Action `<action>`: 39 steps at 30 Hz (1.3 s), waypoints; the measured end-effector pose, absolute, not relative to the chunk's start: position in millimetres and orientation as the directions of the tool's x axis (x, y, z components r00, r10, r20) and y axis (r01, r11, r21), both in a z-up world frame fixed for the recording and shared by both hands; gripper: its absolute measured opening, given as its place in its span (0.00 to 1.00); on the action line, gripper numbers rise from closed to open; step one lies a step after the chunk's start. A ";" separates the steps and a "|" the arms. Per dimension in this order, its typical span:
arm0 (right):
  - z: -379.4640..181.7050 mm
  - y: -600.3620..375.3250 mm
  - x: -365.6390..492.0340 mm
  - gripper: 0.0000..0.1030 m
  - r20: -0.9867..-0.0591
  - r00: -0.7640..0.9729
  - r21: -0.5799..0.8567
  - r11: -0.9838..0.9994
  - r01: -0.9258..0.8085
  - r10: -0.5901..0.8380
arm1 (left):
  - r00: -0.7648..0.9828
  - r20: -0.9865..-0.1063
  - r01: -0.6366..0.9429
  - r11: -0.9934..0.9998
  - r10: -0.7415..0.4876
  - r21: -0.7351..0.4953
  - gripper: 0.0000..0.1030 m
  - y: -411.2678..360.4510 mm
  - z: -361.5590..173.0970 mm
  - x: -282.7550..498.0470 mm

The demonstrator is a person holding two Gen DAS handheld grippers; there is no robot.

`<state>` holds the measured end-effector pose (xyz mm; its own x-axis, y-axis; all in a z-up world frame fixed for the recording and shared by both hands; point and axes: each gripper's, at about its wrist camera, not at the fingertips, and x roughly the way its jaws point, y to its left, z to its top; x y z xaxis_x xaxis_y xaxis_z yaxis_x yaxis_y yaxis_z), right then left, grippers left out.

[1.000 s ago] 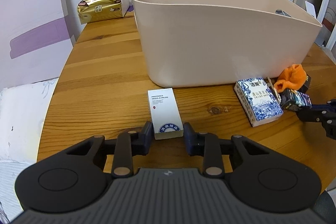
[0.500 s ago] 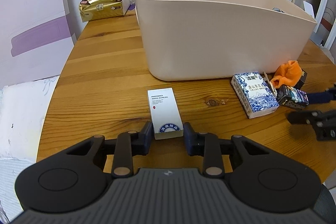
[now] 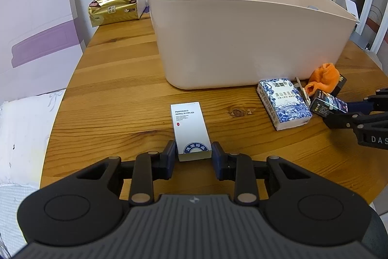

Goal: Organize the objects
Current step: 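Carry both boxes over the basket and release them inside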

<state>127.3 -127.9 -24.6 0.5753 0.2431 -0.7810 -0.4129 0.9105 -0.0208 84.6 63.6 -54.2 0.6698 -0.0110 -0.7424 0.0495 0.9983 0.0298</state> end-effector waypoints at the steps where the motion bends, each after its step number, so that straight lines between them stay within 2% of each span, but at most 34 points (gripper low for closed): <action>1: -23.4 -128.7 125.2 0.24 -0.780 0.576 -0.021 0.910 -0.414 0.244 | 0.672 -0.740 0.051 0.998 -0.011 0.031 0.32 63.0 -53.2 83.3; 8: 0.5 -139.6 105.7 0.22 -0.742 0.614 -0.015 0.910 -0.415 0.268 | 0.707 -0.707 0.045 0.998 -0.010 0.031 0.32 62.1 -33.3 69.7; 15: 45.9 -160.4 92.5 0.22 -0.652 0.700 -0.009 0.920 -0.393 0.293 | 0.774 -0.633 0.047 0.998 -0.007 0.046 0.32 58.4 3.2 55.2; 25: 90.5 -180.0 123.4 0.22 -0.547 0.789 0.005 0.943 -0.333 0.281 | 0.834 -0.551 0.069 0.996 -0.022 0.064 0.32 40.6 47.8 77.7; 34: 86.3 -180.1 179.5 0.22 -0.573 0.778 0.010 0.952 -0.307 0.257 | 0.840 -0.542 0.103 0.986 -0.016 0.130 0.32 8.9 60.4 133.2; 39: 74.7 -171.5 200.7 0.22 -0.603 0.762 -0.018 0.951 -0.309 0.236 | 0.808 -0.589 0.111 0.982 0.000 0.152 0.32 -8.9 44.2 174.9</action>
<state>200.7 -171.5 74.7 0.7618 0.2355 -0.6035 -0.3087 0.9510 -0.0185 174.9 -8.9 44.2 0.8083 -0.0002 -0.5888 0.1109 0.9822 0.1519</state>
